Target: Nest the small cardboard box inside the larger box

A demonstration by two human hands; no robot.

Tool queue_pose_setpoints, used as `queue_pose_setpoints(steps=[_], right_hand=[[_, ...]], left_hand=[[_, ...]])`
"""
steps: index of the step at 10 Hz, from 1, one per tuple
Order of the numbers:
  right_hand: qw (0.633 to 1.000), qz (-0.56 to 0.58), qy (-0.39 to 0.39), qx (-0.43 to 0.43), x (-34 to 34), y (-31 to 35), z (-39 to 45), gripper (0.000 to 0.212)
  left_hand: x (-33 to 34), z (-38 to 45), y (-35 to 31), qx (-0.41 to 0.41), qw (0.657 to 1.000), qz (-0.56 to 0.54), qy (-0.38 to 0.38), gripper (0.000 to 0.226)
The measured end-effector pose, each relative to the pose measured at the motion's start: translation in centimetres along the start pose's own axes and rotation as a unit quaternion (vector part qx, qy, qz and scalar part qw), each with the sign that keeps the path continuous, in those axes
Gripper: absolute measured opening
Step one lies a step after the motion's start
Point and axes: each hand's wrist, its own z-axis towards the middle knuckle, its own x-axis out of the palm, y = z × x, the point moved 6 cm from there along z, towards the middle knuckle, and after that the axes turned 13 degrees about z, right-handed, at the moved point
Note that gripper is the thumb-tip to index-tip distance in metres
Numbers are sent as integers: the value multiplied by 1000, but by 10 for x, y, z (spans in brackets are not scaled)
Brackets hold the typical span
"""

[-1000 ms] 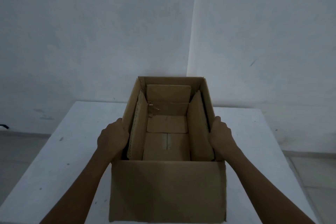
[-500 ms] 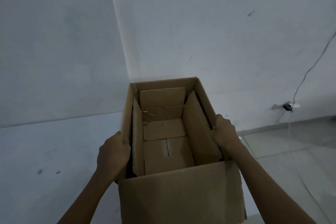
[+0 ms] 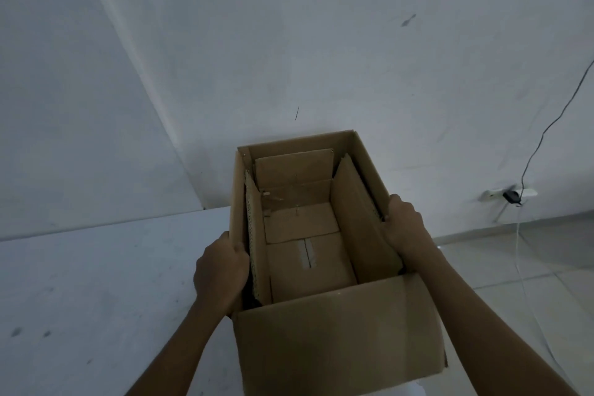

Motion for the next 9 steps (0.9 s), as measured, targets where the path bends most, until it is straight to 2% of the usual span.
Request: queue_pose_setpoints(steps=[3, 6, 7, 8, 9], right_hand=[[999, 40, 5, -10, 5, 8, 44, 15], [1000, 28, 6, 12, 9, 24, 72, 20], [1000, 3, 0, 19, 9, 27, 65, 14], [998, -46, -18, 37, 4, 31, 51, 22], [996, -67, -60, 30, -3, 48, 35, 22]], left_hand=[[-3, 39, -20, -21, 999, 46, -1, 19], [3, 76, -23, -23, 997, 71, -5, 23], [2, 73, -21, -18, 995, 93, -10, 29], [-3, 71, -15, -12, 994, 113, -3, 43], [-14, 65, -3, -13, 997, 81, 0, 57]])
